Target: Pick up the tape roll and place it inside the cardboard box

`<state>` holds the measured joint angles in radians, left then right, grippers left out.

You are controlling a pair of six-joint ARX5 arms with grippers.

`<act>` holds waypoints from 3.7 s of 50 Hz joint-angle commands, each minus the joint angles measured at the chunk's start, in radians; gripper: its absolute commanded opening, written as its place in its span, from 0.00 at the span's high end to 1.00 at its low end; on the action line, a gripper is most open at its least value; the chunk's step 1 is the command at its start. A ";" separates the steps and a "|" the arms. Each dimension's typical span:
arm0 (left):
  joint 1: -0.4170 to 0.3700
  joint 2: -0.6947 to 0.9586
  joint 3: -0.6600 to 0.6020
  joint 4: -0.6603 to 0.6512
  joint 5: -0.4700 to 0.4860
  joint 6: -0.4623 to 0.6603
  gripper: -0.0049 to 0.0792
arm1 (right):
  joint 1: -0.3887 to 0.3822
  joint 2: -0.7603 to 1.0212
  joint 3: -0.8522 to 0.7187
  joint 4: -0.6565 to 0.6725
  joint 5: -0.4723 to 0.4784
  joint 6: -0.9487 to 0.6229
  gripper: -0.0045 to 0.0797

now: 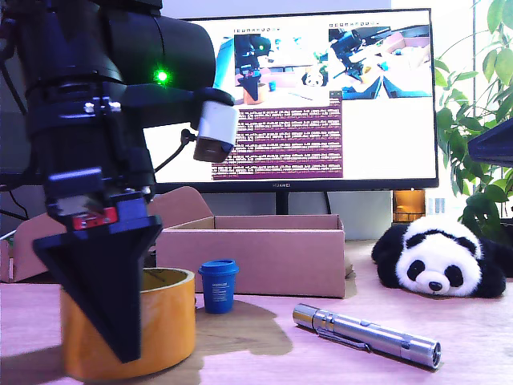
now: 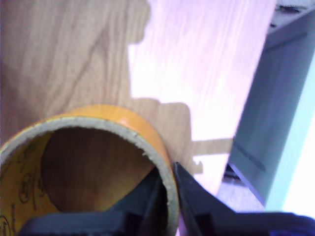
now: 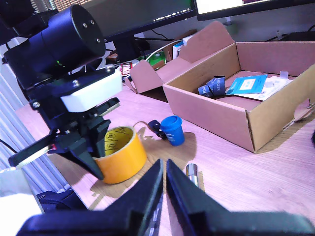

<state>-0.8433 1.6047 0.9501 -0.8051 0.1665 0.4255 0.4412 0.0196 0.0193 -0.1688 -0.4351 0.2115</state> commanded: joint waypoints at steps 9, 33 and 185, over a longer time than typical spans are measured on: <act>-0.035 -0.122 -0.020 -0.065 0.005 0.001 0.97 | 0.003 0.004 -0.012 0.006 0.001 -0.002 0.96; -0.048 -0.429 -0.020 0.181 -0.075 0.002 0.97 | 0.003 0.004 -0.012 0.006 0.000 -0.002 0.96; 0.199 -0.067 0.478 0.266 0.139 -0.160 0.97 | -0.054 0.003 -0.012 0.007 0.364 -0.114 0.96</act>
<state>-0.6563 1.5677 1.5112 -0.5659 0.3054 0.2852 0.3985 0.0196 0.0193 -0.1699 -0.0921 0.1020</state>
